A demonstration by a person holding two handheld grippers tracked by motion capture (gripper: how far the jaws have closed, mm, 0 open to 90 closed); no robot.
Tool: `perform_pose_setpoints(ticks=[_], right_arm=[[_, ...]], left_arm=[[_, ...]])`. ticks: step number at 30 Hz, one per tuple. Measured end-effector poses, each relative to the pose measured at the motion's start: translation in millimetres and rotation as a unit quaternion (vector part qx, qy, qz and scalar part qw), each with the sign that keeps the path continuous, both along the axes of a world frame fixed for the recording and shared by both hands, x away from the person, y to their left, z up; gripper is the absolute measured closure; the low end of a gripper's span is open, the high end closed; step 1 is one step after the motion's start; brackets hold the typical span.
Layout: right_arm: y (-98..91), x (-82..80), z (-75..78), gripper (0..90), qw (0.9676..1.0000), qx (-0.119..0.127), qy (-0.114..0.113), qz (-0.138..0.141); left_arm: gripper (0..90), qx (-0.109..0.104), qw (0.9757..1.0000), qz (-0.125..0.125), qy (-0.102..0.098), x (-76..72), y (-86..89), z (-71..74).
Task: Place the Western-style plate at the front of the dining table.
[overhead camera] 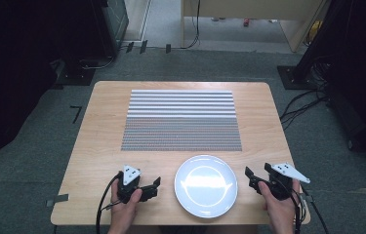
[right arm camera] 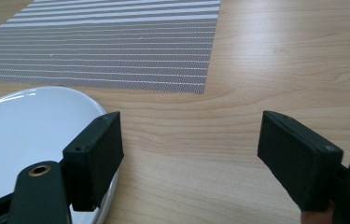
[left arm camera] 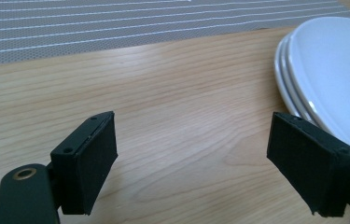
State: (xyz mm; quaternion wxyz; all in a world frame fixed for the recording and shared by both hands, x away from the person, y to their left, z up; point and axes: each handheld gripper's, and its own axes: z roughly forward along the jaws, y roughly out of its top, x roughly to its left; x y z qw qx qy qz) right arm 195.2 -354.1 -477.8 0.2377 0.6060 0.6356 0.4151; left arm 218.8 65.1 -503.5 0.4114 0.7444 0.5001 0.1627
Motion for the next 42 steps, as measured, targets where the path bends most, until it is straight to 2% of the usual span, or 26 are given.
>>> perform_pose_setpoints(ticks=[6, 12, 16, 19, 22, 25, 26, 28, 29, 31, 32, 34, 35, 36, 37, 40, 42], right_arm=[[5.4, 0.3, 0.3, 23.5, 1.0000, 0.000, 0.001, 0.003], [9.8, -0.1, 0.8, 26.1, 1.0000, 0.002, -0.002, 0.007], [16.5, -0.4, 0.5, 34.3, 1.0000, -0.001, -0.006, 0.007], [21.1, -1.8, 1.3, 40.9, 0.9998, -0.005, -0.018, 0.010], [22.9, -1.5, 1.1, 44.3, 0.9997, -0.003, -0.019, 0.014], [24.2, -0.8, -0.3, 49.1, 0.9995, 0.012, -0.015, 0.024], [24.4, -0.5, -1.2, 53.2, 0.9991, 0.021, -0.015, 0.033], [24.6, -0.5, -1.8, 54.6, 0.9989, 0.026, -0.015, 0.036], [25.1, -1.2, -3.1, 60.8, 0.9987, 0.030, -0.016, 0.038], [25.7, -1.6, -3.9, 63.2, 0.9985, 0.034, -0.015, 0.040], [26.9, -2.0, -4.8, 66.0, 0.9977, 0.049, 0.001, 0.047], [28.1, -2.1, -6.3, 69.2, 0.9976, 0.049, 0.011, 0.048], [28.1, -2.1, -6.3, 69.2, 0.9976, 0.049, 0.011, 0.048], [28.0, -1.8, -6.8, 74.7, 0.9968, 0.059, 0.020, 0.049], [27.5, -1.4, -7.0, 76.3, 0.9960, 0.068, 0.026, 0.052], [25.1, 0.5, -10.7, 78.1, 0.9939, 0.084, 0.041, 0.060], [24.7, 0.9, -12.1, 78.1, 0.9928, 0.092, 0.047, 0.061]], left_arm=[[16.0, 0.002, 0.9999, -0.017, -0.003, -1.4, -16.1, 1.9], [16.0, -0.020, 0.9995, -0.026, -0.004, 1.0, -27.3, 6.9], [16.0, -0.026, 0.9989, -0.039, -0.008, 3.9, -40.5, 10.7], [16.3, -0.027, 0.9985, -0.047, -0.006, 4.7, -48.0, 9.5], [16.8, -0.028, 0.9981, -0.054, -0.003, 4.4, -52.3, 8.2], [17.3, -0.030, 0.9978, -0.059, 0.003, 2.9, -57.7, 6.6], [21.9, -0.030, 0.9976, -0.062, 0.003, 1.2, -60.0, 6.5], [22.6, -0.033, 0.9973, -0.065, 0.004, -0.1, -60.7, 6.7], [26.9, -0.035, 0.9971, -0.067, 0.004, -1.0, -60.8, 6.8], [30.3, -0.037, 0.9968, -0.071, 0.006, -3.8, -61.0, 6.7], [37.1, -0.039, 0.9965, -0.073, 0.008, -5.1, -61.1, 6.2], [42.4, -0.048, 0.9950, -0.085, 0.019, -8.9, -60.7, 2.9], [44.6, -0.048, 0.9950, -0.085, 0.019, -8.9, -60.7, 2.9], [47.4, -0.049, 0.9946, -0.089, 0.022, -10.1, -60.9, 1.6], [49.1, -0.048, 0.9942, -0.093, 0.025, -10.9, -61.0, 0.3], [55.0, -0.039, 0.9947, -0.090, 0.028, -12.5, -61.5, -2.6], [57.2, -0.045, 0.9946, -0.087, 0.035, -11.6, -58.7, -3.3]])
